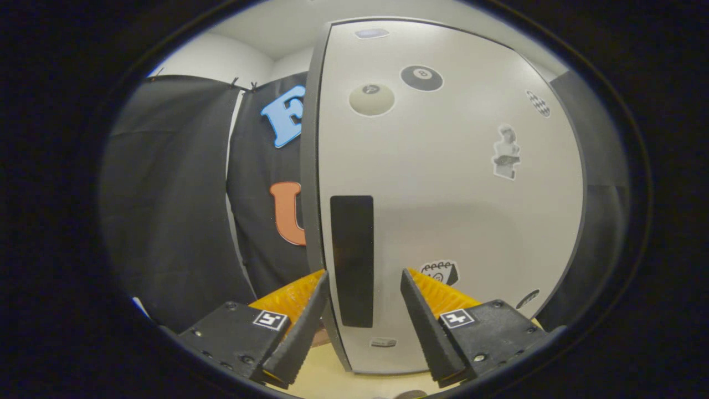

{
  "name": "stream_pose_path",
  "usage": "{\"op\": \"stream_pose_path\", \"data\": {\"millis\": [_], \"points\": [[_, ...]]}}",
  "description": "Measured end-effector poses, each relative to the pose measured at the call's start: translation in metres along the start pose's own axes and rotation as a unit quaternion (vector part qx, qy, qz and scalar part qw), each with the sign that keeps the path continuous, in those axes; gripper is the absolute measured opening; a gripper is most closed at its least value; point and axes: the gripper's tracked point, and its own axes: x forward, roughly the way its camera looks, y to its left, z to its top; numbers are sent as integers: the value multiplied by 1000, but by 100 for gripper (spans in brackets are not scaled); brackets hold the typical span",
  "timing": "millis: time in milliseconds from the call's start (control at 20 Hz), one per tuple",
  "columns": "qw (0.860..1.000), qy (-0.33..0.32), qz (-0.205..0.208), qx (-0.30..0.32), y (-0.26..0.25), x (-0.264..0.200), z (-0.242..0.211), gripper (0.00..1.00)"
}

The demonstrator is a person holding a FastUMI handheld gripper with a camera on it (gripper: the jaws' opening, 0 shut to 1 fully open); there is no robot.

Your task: Open the shoe cabinet door, grab the shoes and put them into the shoe cabinet, then close the shoe cabinet door.

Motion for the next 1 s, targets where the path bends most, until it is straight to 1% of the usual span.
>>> {"op": "stream_pose_path", "data": {"millis": [50,100,150,200,250,350,450,550,850,1000], "points": [[1000,1,1,6,1,4,2,78],[1000,1,-3,8,0,1,3,74],[1000,-6,3,7,4,1,6,69],[1000,2,11,4,10,6,3,65],[1000,0,5,-6,9,4,3,45],[1000,0,-3,-11,8,5,2,41],[1000,3,1,-17,7,5,1,37],[1000,10,16,-14,7,2,0,33],[998,16,59,-15,5,-12,-1,28],[997,15,65,-24,0,-21,-2,26]]}}
